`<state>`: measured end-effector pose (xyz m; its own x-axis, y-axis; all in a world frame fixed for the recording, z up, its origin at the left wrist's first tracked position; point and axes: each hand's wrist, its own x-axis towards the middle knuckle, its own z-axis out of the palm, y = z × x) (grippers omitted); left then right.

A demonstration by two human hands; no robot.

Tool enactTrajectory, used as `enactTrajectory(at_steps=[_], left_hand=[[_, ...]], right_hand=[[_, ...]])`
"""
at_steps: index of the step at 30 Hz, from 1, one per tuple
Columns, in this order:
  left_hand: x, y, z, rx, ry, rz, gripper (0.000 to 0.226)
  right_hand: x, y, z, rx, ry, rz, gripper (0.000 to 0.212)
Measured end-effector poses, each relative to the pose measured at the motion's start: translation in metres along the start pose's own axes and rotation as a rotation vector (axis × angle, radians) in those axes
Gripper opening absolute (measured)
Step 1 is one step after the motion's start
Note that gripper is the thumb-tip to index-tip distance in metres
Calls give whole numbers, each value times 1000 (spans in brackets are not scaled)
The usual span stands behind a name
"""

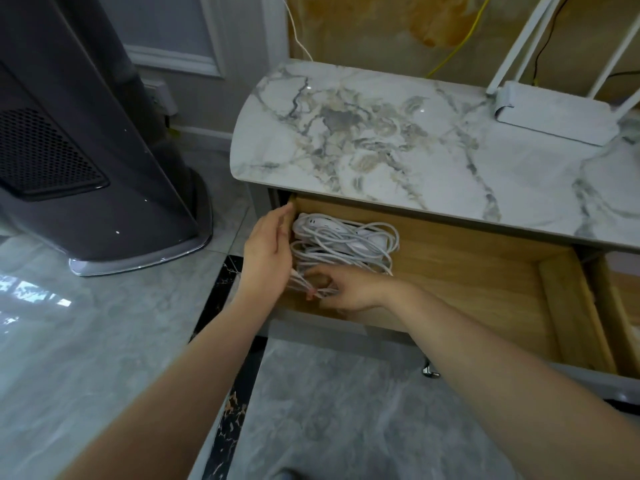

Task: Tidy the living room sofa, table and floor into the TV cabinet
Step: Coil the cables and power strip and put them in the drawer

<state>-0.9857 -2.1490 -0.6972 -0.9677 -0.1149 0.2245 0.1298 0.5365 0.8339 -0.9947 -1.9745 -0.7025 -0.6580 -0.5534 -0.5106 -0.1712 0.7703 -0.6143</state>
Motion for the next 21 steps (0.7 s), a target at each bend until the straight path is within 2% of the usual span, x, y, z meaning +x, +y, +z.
enactTrajectory(at_steps=[4,8,11,12,15,16,21], left_hand=[[-2,-2,-2,-36,64,-55,31],[-2,-4,-2,-20,100,-95,27],[-4,1,-1,-46,114,-154,25],[-3,2,-1,-56,122,-169,25],[-4,4,-3,-68,146,-169,24],[-5,4,-3,-64,151,-158,24],[-7,5,-5,-7,151,-135,25]], right_hand=[[6,1,3,-116,-170,0,43],[6,7,5,-6,-36,39,42],[10,10,12,-48,-54,68,58],[12,8,13,-99,-68,60,57],[17,-4,16,-137,-100,15,34],[19,-8,17,-127,-121,18,33],[14,-3,20,12,-124,91,51]])
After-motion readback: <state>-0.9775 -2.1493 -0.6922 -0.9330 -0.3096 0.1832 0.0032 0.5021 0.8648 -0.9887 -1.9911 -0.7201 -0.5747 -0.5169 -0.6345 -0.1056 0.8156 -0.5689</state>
